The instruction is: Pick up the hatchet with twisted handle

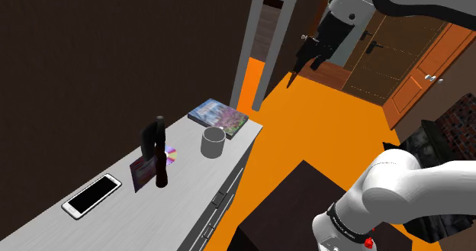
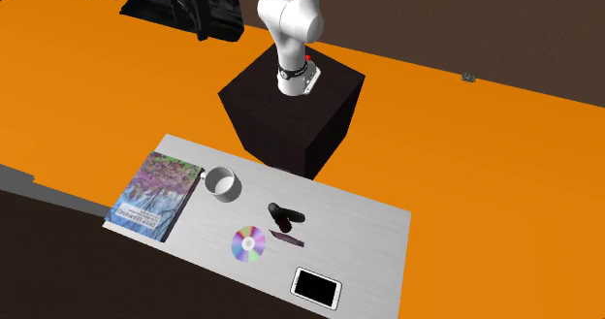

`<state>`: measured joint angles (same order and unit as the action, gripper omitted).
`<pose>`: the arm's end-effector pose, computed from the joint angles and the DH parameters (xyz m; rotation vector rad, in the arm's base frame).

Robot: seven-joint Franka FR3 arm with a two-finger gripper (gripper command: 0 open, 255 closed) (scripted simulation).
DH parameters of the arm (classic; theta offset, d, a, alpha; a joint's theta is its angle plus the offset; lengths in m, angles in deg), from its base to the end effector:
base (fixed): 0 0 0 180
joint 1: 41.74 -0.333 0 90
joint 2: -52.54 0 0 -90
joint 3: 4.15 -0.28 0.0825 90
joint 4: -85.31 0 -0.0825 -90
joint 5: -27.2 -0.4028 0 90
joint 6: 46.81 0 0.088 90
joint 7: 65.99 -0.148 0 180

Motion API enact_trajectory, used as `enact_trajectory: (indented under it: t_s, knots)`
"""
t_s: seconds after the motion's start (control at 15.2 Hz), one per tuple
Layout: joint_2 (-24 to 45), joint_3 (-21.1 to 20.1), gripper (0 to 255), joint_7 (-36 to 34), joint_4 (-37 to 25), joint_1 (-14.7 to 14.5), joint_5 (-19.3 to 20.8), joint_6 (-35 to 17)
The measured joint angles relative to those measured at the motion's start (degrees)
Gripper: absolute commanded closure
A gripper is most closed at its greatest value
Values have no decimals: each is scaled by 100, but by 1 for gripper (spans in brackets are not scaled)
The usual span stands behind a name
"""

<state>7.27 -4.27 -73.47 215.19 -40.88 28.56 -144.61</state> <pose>0.3718 -0.0079 0.5847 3.1010 -0.2227 0.3611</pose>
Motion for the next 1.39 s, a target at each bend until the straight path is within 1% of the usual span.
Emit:
enact_trajectory:
  t_s: [0.07, 0.26, 0.73, 1.06, 1.25, 1.39]
  knots:
    - [0, 0, 0, 0, 0, 0, 0, 0]
    - [111, -259, 0, -342, 41, -20, -101, -124]
    - [765, -1201, 0, -1585, -34, -78, -393, -623]
    - [1461, -1881, 0, -2506, -346, -50, -446, -941]
    - [1996, -2280, 0, -3072, -680, 10, -367, -1090]
    - [2425, -2548, 0, -3466, -975, 67, -247, -1173]
